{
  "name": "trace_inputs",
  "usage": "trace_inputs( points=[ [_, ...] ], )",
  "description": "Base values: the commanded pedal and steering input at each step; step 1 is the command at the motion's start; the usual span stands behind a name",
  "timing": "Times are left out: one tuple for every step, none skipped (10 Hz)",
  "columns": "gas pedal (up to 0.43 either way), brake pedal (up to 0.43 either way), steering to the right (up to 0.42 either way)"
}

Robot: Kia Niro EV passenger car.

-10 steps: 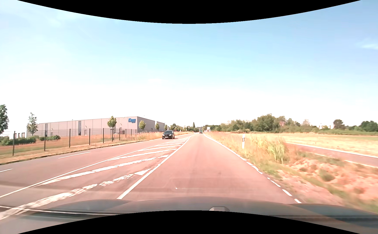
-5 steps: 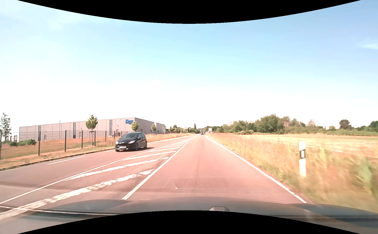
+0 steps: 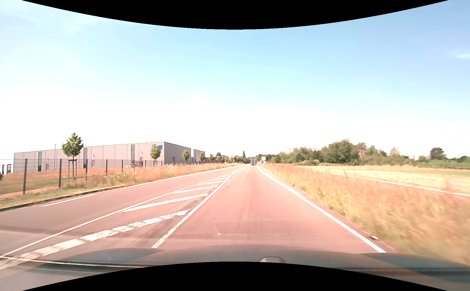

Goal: Follow the waypoints while adhering to traffic rules and regulations

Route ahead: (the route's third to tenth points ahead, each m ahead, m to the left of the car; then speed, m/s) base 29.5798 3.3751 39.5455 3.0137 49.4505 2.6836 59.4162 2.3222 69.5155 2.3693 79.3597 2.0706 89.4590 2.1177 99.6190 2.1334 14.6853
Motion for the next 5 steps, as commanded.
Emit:
trace_inputs(
  points=[
    [0.059,0.000,-0.006],
    [0.059,0.000,-0.006],
    [0.059,0.000,-0.006],
    [0.059,0.000,-0.005],
    [0.059,0.000,-0.005]
  ],
)
